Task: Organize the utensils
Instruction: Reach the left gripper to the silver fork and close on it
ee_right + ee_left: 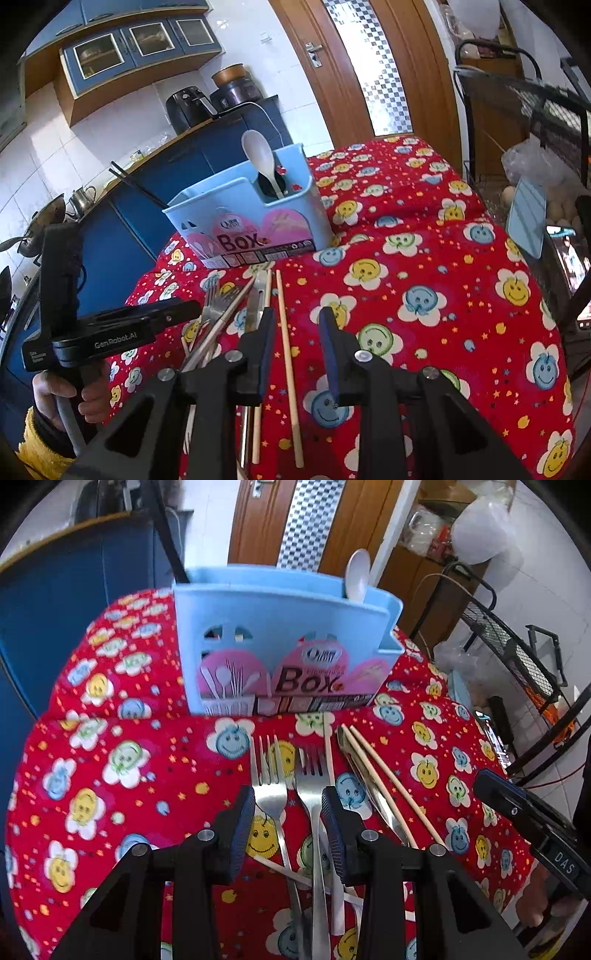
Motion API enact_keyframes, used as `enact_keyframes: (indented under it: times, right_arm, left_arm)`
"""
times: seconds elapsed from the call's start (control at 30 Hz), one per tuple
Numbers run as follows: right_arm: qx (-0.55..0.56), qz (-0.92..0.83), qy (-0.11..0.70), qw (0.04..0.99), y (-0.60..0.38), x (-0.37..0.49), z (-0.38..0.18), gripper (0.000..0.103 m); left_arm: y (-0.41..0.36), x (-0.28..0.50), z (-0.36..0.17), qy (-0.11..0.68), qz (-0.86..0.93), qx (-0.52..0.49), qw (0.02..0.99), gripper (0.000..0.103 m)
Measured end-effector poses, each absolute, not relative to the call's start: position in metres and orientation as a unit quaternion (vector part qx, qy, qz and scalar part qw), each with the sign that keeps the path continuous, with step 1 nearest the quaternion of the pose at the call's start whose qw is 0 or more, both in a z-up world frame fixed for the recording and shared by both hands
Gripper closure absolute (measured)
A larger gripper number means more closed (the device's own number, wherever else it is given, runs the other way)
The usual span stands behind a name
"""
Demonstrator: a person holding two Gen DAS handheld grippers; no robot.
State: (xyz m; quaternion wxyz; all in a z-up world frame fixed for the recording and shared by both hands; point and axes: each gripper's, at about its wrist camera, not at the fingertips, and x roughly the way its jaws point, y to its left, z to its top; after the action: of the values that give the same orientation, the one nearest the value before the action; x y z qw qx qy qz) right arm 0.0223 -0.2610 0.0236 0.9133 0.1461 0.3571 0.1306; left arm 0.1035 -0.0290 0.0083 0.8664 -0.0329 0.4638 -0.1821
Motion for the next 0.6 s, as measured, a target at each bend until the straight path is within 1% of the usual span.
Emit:
enact_keyframes:
  times: [0.3,0.33,0.4,0.43,0.47,0.53,0.6]
  right_arm:
    - [0.149,0.128,0.37,0.908,-0.263,0.027,0.013,0.076]
    - [0.15,0.128,0.371,0.907,-0.263,0.028,0.012,0.076]
    - [0.151,0.128,0.373,0.907,-0.264,0.028,0.01,0.076]
    - [0.151,0.128,0.373,0.906,-0.264,0.028,0.009,0.076]
    - [0.151,0.128,0.374,0.906,-0.264,0.028,0.009,0.076]
    - [0.151,0.128,0.375,0.906,-0.264,0.028,0.008,0.076]
    - [0.152,0.129,0.376,0.905,-0.263,0.028,0.007,0.076]
  left_arm:
    - [-0.036,0.111,-0.004,0.485,-0.212,-0.062,0.846,0.066]
    - [-0.037,0.112,-0.006,0.488,-0.214,-0.065,0.844,0.07]
    - [-0.039,0.113,-0.008,0.486,-0.214,-0.068,0.845,0.076]
    - [-0.039,0.114,-0.008,0.486,-0.217,-0.072,0.843,0.083]
    - [-0.038,0.115,-0.008,0.486,-0.22,-0.078,0.842,0.086]
    - [-0.039,0.116,-0.009,0.485,-0.22,-0.08,0.843,0.095]
    - [-0.038,0.116,-0.008,0.481,-0.225,-0.088,0.843,0.098]
